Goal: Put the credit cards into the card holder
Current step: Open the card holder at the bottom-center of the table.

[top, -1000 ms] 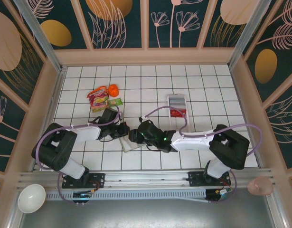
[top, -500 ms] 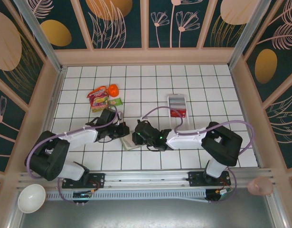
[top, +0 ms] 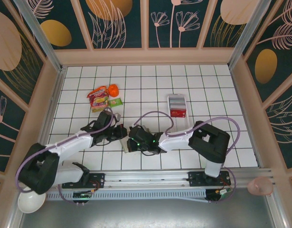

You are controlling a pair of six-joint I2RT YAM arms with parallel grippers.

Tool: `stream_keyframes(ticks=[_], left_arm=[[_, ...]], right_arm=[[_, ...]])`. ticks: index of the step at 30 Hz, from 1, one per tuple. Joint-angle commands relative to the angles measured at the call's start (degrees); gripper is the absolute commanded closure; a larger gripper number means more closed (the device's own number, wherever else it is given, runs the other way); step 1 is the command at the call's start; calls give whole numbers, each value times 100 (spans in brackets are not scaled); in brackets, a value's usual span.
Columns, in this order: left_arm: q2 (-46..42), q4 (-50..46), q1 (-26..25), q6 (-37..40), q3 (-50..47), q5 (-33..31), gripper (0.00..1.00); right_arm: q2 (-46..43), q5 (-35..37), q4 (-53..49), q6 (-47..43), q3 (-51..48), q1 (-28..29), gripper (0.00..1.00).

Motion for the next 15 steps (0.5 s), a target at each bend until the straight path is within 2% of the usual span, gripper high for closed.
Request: stream_keyframes(ticks=[1, 11, 15], left_arm=[[-376, 21, -66, -360, -198, -145, 100], [-53, 440, -119, -730, -772, -269, 100], [187, 642, -126, -660, -885, -258, 100]], right_arm=[[122, -177, 261, 72, 152, 57, 100], [0, -165, 560, 241, -27, 66, 100], [-317, 308, 228, 269, -69, 66, 100]])
